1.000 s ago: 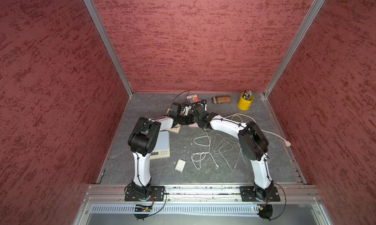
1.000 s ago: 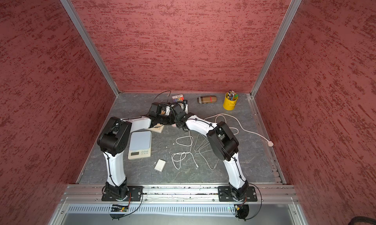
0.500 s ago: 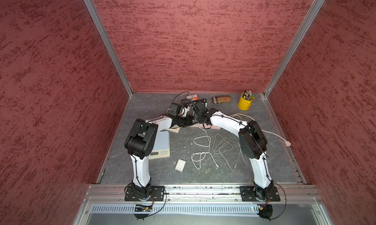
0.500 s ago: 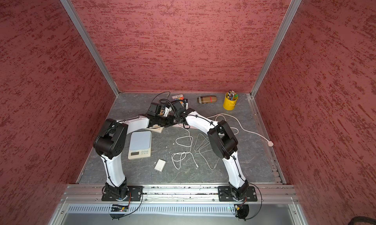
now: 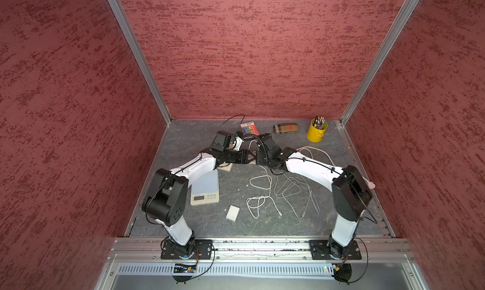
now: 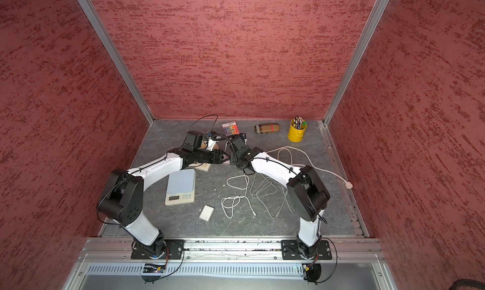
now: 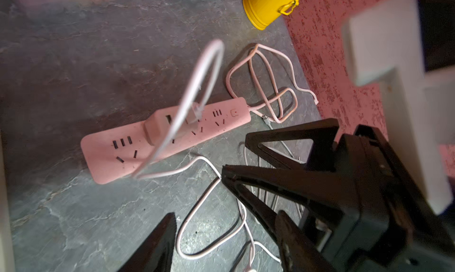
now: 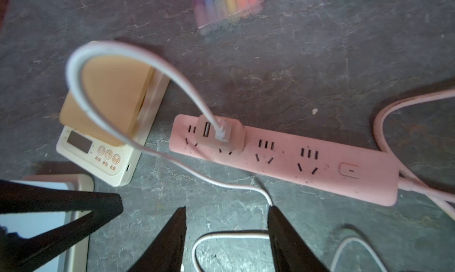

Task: Charge the electronic scale
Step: Pick up the charging cable from the center of the board.

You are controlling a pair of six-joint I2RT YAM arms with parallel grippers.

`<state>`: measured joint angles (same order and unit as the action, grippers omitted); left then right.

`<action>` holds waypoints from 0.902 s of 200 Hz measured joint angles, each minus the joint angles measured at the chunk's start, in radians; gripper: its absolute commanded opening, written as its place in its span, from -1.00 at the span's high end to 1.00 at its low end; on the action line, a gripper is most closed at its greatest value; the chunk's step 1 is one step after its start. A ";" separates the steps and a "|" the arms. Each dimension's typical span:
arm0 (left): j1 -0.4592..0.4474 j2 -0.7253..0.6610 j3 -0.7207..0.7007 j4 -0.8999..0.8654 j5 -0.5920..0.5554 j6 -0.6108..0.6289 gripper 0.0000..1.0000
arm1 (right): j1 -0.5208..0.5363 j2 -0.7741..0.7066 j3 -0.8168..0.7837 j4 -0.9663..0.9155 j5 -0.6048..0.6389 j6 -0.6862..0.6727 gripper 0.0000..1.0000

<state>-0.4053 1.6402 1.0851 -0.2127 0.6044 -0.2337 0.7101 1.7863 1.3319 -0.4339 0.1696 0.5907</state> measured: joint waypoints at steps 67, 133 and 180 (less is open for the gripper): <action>-0.308 -0.129 -0.076 -0.134 -0.247 0.270 -0.22 | -0.062 -0.255 -0.238 0.093 -0.035 -0.014 -0.18; -0.525 0.079 -0.004 -0.263 -0.359 0.482 -0.17 | -0.269 -0.379 -0.539 0.153 -0.115 0.051 -0.18; -0.503 0.190 0.035 -0.306 -0.398 0.495 0.27 | -0.293 -0.435 -0.605 0.207 -0.167 0.075 -0.18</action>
<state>-0.9085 1.8297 1.1198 -0.5190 0.2062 0.2611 0.4175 1.3518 0.7265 -0.2272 0.0025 0.6659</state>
